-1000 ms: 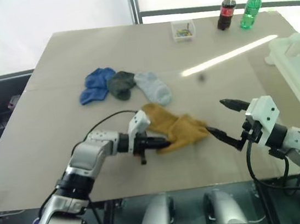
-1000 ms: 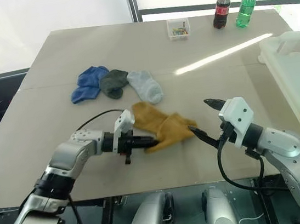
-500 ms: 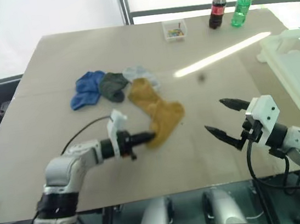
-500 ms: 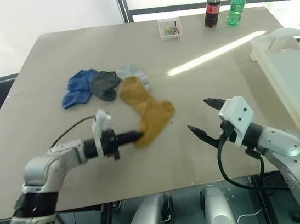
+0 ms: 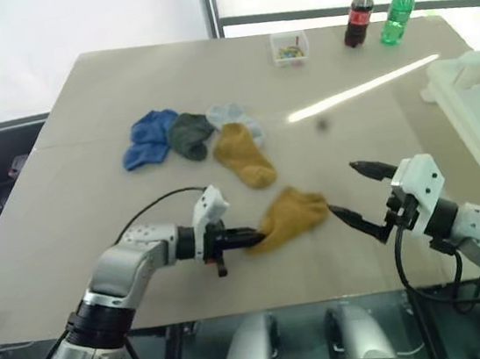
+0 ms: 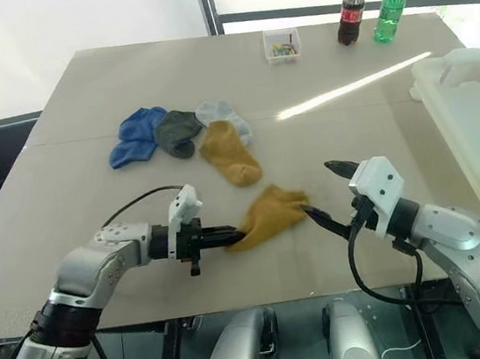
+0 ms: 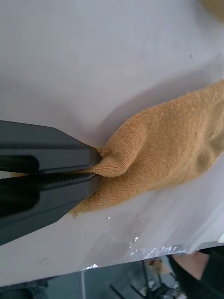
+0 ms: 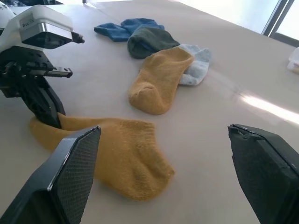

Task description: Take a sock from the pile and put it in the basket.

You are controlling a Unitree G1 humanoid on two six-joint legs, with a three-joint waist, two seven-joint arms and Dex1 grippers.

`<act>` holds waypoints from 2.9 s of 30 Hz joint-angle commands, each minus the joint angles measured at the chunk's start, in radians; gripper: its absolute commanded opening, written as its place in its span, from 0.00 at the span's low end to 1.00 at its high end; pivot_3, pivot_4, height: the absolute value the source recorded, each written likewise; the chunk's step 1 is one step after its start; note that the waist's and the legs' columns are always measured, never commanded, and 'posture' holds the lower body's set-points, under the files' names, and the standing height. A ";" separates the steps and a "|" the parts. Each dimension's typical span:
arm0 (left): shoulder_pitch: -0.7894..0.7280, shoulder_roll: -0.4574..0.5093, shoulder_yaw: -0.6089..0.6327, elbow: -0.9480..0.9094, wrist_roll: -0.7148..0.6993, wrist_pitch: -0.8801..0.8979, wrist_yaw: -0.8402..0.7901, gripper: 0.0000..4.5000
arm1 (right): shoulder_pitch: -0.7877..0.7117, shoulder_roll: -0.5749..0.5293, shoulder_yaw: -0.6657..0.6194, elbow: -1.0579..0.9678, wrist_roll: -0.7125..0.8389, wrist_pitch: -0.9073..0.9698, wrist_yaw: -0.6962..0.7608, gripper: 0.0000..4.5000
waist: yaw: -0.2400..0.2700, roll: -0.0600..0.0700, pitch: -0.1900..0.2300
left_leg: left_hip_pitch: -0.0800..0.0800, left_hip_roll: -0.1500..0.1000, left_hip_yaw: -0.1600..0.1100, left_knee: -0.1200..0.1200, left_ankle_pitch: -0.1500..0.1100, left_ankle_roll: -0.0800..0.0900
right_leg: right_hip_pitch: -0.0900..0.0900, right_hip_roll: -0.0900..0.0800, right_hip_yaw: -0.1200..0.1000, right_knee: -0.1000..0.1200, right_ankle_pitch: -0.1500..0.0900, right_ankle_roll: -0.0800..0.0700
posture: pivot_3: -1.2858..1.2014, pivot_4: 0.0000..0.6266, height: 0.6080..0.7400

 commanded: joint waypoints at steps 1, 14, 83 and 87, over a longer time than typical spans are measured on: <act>-0.050 -0.043 -0.077 0.029 0.053 -0.050 -0.029 0.01 | 0.021 -0.025 0.005 -0.032 0.002 0.027 0.007 1.00 | 0.003 0.000 0.000 | 0.000 0.000 0.000 0.000 0.000 0.000 | 0.000 0.000 0.000 0.000 0.000 0.000 | 0.52 0.24 0.91; -0.181 -0.084 -0.168 0.173 0.159 -0.202 -0.176 0.01 | -0.006 -0.022 0.053 0.110 -0.053 0.151 -0.052 1.00 | -0.006 0.000 0.000 | -0.001 0.000 0.001 0.001 0.000 0.001 | 0.000 0.005 0.000 0.000 0.000 0.001 | 0.52 0.24 0.91; -0.084 -0.210 -0.001 0.006 -0.022 0.176 0.191 0.62 | 0.100 0.023 0.064 -0.008 -0.160 0.267 -0.187 0.00 | -0.005 0.000 -0.004 | 0.000 0.000 0.001 0.003 0.000 0.001 | 0.000 0.005 0.001 0.003 0.001 0.003 | 0.52 0.24 0.91; -0.078 -0.230 -0.014 0.026 -0.006 0.153 0.196 0.45 | 0.108 0.022 0.061 -0.014 -0.163 0.267 -0.189 0.00 | -0.003 0.000 -0.004 | 0.000 0.000 0.001 0.003 0.000 0.001 | 0.000 0.005 0.001 0.003 0.000 0.001 | 0.52 0.24 0.91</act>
